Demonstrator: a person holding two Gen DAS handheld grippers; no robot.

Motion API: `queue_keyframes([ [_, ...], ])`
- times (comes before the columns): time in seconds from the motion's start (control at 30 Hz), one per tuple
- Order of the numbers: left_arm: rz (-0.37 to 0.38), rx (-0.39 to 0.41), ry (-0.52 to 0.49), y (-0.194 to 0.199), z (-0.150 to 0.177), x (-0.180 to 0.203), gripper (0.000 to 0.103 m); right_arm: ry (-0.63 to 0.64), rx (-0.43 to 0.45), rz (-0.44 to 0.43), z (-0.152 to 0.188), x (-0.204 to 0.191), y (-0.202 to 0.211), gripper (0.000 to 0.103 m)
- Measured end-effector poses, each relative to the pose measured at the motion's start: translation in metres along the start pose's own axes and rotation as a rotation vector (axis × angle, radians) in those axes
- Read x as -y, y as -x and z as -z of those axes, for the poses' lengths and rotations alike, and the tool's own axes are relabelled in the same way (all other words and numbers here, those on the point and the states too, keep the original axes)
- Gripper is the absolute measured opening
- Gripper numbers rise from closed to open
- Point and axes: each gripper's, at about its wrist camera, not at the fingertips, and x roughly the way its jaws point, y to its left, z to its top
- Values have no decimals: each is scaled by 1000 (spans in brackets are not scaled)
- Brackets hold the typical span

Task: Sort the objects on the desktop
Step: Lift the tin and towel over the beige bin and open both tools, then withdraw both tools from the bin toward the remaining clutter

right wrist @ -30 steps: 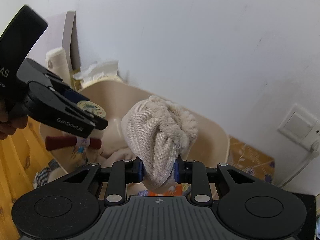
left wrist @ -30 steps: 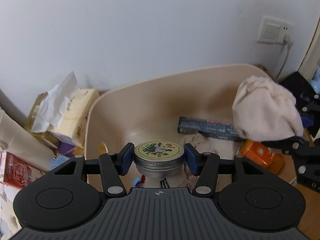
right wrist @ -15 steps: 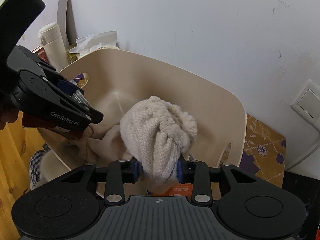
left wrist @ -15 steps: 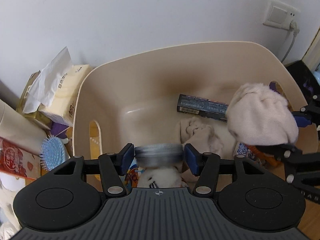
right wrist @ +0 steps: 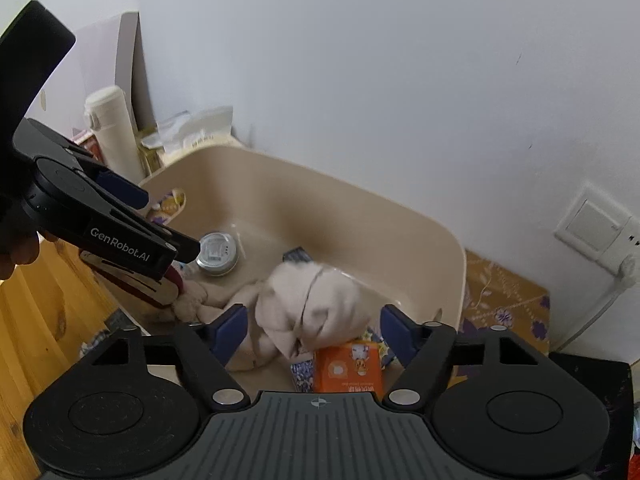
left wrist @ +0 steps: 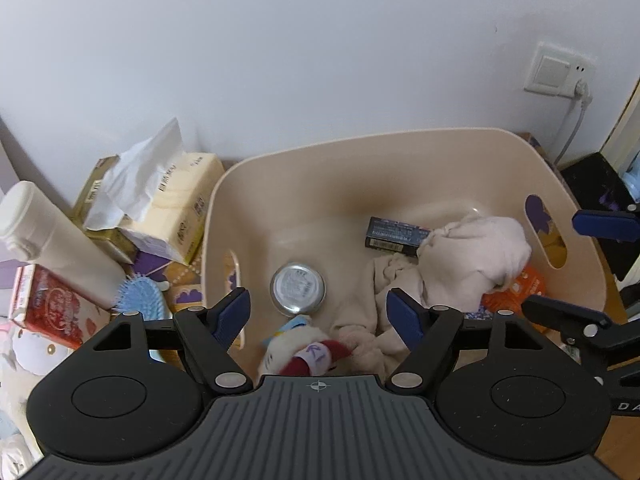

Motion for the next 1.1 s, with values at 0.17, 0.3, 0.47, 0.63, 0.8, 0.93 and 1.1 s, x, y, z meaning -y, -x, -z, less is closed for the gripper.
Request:
queue_keyframes([
  [0.17, -5, 34, -4, 22, 7, -5, 77, -26, 53, 21, -1, -2, 24, 92],
  [0.3, -13, 57, -9, 37, 15, -9, 78, -42, 87, 43, 0, -6, 45, 93],
  [0.47, -4, 77, -16, 55, 27, -13, 78, -64, 109, 66, 4, -13, 67, 98],
  [0.63, 5, 110, -33, 75, 41, -17, 79, -100, 142, 77, 13, -21, 91, 103],
  [0.8, 14, 136, -53, 92, 60, -19, 82, -108, 165, 82, 27, -30, 111, 103],
  [0.93, 32, 138, -64, 100, 80, -21, 82, -124, 170, 94, 40, -36, 118, 103],
  [1.1, 52, 123, -71, 101, 105, -27, 82, -124, 181, 91, 57, -47, 126, 103],
])
